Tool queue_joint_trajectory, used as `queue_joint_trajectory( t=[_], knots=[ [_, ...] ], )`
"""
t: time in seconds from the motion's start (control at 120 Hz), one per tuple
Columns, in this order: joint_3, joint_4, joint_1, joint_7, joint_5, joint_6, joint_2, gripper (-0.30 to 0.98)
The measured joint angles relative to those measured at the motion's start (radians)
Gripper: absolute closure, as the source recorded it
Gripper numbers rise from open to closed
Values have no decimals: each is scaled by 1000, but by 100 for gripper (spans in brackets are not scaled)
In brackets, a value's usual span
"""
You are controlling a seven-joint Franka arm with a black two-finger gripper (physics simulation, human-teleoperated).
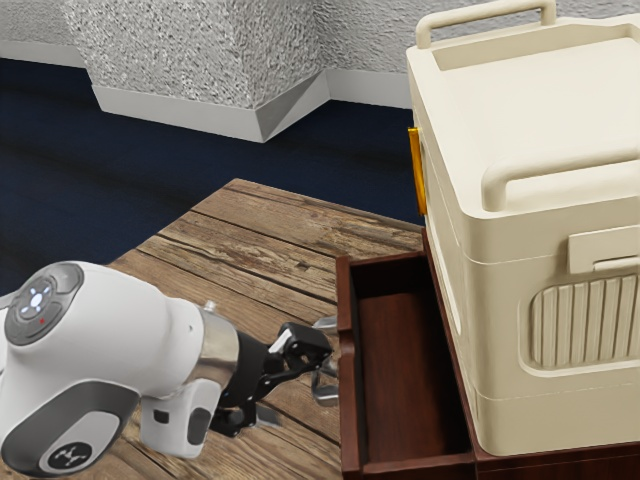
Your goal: Pull the drawer handle with one arm to open the drawer
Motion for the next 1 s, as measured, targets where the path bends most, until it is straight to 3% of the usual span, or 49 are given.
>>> queue_joint_trajectory(
  t=[0.533, 1.0],
  knots=[
    [-67, -79, 113, -3, -9, -68, -132, 0],
    [-76, -83, 133, -12, -14, -82, -155, 1]
  ],
)
